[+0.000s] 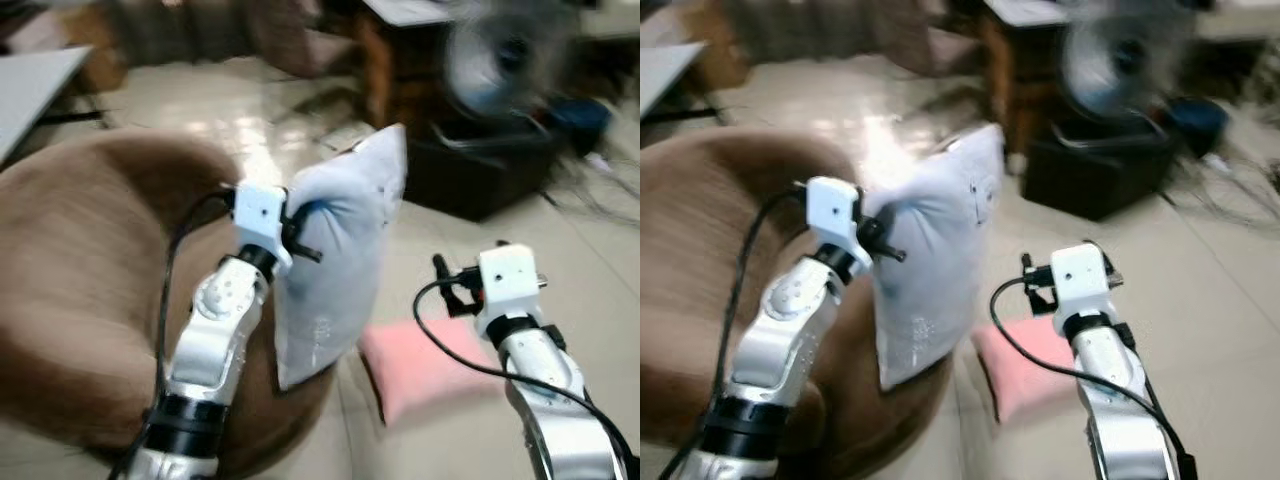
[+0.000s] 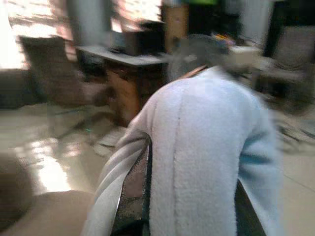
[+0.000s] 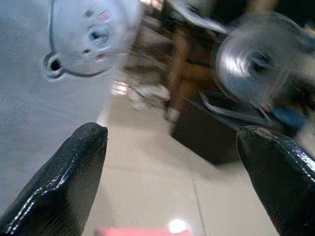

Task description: Move the pillow to the sofa from floor

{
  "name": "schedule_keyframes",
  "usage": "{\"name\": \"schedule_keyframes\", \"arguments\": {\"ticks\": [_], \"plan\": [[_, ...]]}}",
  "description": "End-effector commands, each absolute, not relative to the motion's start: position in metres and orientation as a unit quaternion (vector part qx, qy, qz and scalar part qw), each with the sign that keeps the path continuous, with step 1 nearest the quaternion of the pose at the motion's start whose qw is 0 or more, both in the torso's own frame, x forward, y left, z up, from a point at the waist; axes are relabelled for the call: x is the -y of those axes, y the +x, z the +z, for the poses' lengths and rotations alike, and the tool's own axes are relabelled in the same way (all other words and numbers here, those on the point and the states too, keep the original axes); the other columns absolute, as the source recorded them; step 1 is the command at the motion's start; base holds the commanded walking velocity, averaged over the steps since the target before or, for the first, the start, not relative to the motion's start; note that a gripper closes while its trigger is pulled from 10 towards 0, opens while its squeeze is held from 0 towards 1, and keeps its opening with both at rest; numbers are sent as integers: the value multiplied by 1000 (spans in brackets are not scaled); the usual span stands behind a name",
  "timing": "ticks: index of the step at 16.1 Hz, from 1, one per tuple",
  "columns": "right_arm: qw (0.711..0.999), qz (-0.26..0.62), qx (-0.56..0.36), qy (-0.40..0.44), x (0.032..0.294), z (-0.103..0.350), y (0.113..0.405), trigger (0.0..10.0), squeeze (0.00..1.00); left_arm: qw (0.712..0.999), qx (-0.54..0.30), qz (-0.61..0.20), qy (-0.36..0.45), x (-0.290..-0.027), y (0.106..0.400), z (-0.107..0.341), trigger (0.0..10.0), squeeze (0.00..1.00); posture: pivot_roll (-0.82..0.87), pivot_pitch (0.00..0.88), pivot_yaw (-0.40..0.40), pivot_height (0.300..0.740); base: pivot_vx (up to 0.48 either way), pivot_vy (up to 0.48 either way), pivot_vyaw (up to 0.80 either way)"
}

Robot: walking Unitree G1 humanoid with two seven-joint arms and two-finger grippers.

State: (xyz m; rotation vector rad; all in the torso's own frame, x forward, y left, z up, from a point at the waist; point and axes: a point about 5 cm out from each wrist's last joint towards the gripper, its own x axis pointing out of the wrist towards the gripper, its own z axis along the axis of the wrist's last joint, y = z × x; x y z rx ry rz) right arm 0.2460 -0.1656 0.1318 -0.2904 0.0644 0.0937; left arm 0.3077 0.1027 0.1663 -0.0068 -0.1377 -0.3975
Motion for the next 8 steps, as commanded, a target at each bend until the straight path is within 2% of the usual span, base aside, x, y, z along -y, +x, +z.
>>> {"name": "schedule_keyframes", "arguments": {"ticks": [1, 4, 8], "plan": [[986, 79, -31, -140, 153, 131, 245, 10000, 0, 983, 85, -166, 0, -119, 308, 174, 10000, 0, -65, 29, 61, 740, 0, 0, 800], [981, 116, -39, -147, 147, 126, 241, 10000, 0, 985, 72, -156, 2, -121, 309, 169, 10000, 0, -63, 37, 60, 740, 0, 0, 800], [981, 116, -53, -149, 148, 120, 239, 10000, 0, 984, 43, -172, 27, -112, 313, 162, 10000, 0, -65, 45, 61, 740, 0, 0, 800]]}}
